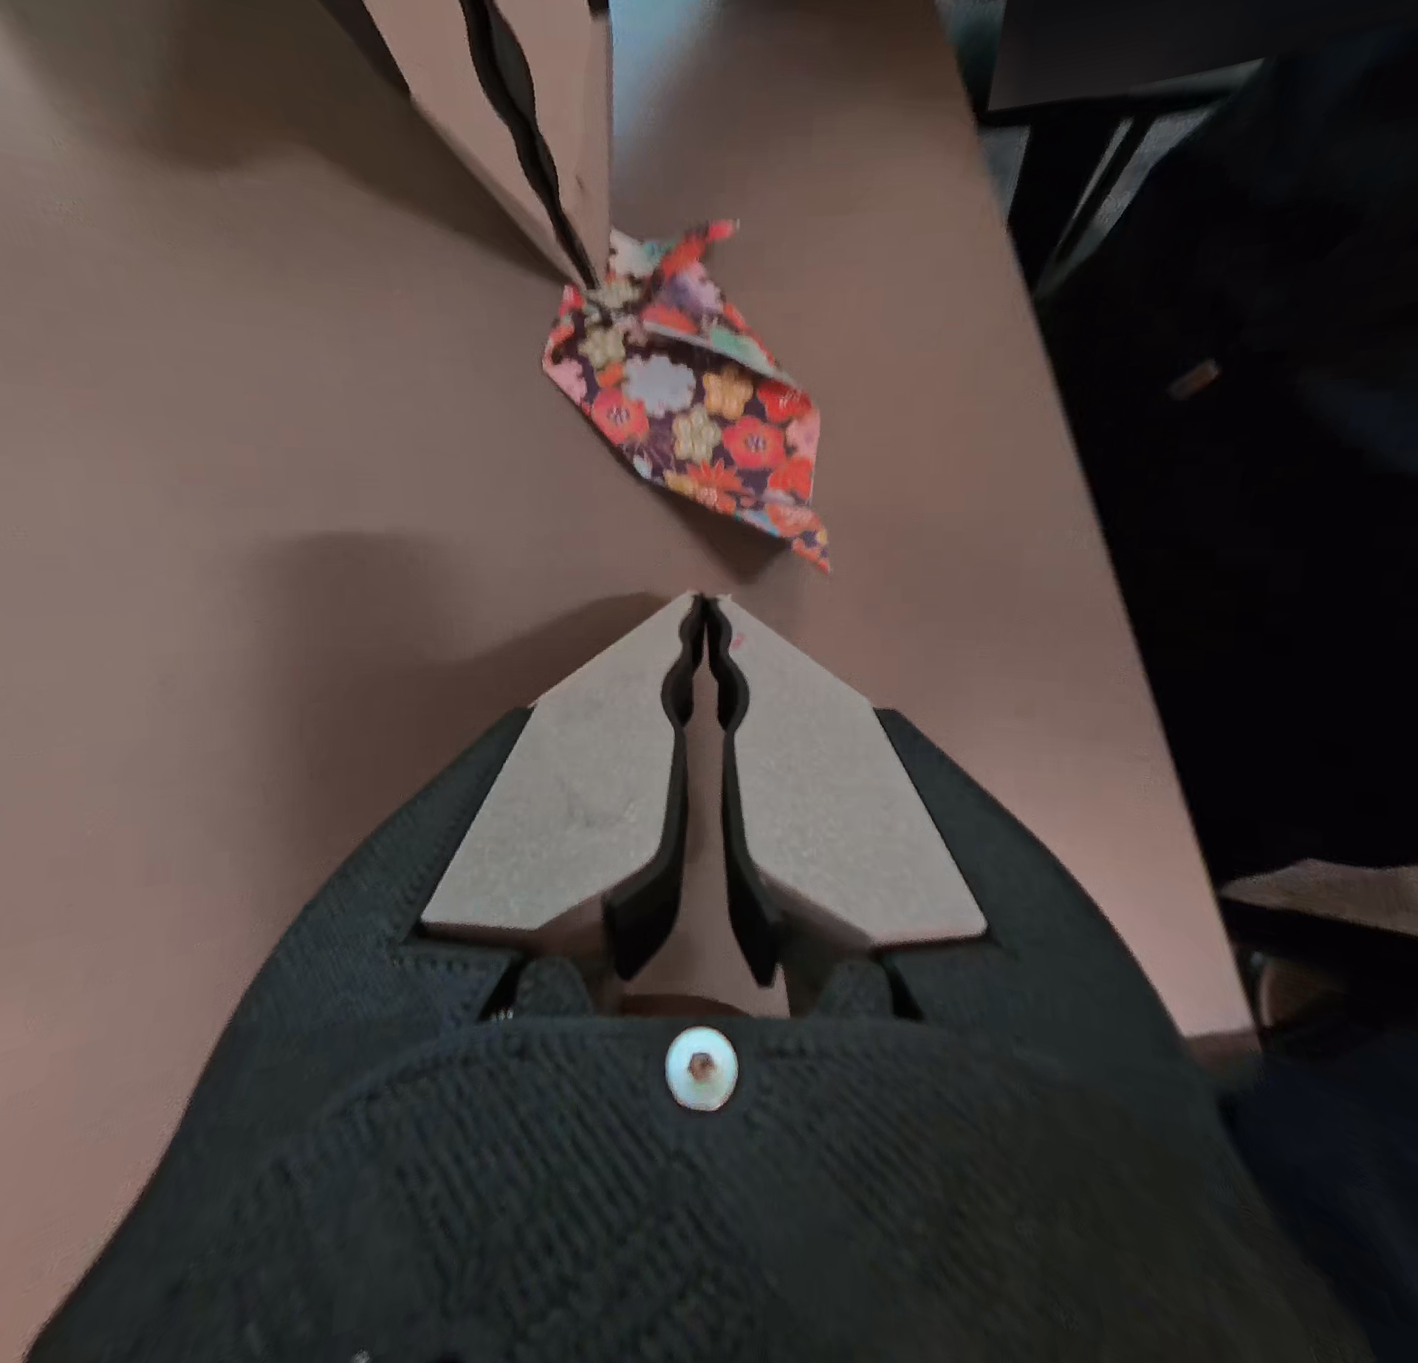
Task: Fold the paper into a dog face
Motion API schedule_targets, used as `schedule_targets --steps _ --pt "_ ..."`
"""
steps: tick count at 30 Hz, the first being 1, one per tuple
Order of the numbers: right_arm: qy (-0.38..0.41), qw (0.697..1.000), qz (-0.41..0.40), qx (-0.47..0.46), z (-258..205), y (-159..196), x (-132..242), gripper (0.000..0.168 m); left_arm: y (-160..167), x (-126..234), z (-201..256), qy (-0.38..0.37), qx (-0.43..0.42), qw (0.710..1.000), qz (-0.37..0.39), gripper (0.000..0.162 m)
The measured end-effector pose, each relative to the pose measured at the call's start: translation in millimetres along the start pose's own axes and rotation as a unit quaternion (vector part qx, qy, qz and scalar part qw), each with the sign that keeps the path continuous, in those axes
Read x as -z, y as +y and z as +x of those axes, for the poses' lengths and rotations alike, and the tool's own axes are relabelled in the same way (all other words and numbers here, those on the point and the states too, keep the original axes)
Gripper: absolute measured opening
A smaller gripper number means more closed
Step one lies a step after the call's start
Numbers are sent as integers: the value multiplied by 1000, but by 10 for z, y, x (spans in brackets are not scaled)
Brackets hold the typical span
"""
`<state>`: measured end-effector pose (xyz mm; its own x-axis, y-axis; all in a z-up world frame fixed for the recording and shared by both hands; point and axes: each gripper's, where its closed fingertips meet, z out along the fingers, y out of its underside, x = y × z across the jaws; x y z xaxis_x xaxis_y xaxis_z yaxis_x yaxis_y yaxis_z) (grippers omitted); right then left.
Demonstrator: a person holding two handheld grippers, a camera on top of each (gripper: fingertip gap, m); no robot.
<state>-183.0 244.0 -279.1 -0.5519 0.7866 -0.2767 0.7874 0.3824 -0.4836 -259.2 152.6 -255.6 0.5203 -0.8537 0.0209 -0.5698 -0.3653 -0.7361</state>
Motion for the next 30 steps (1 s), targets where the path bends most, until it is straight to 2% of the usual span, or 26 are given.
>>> schedule_targets --steps 3,5,8,15,23,30 --pt "0 1000 0 0 1 0 0 0 55 -136 3 1 -14 1000 -28 0" --pt "1 1000 0 0 1 0 0 0 -3 -207 26 -1 -32 999 -30 24" --pt "0 1000 0 -1 1 0 0 0 -108 -285 133 18 -60 998 -16 22" --pt "-1 1000 1 -2 1 0 0 0 -221 -413 23 -7 -61 998 -9 25" --pt "-4 1000 1 -2 -8 -7 -6 0 -412 -349 95 11 -64 997 47 29" --pt "-5 1000 2 -3 -6 -7 -5 0 -314 -388 136 17 -73 997 21 35"
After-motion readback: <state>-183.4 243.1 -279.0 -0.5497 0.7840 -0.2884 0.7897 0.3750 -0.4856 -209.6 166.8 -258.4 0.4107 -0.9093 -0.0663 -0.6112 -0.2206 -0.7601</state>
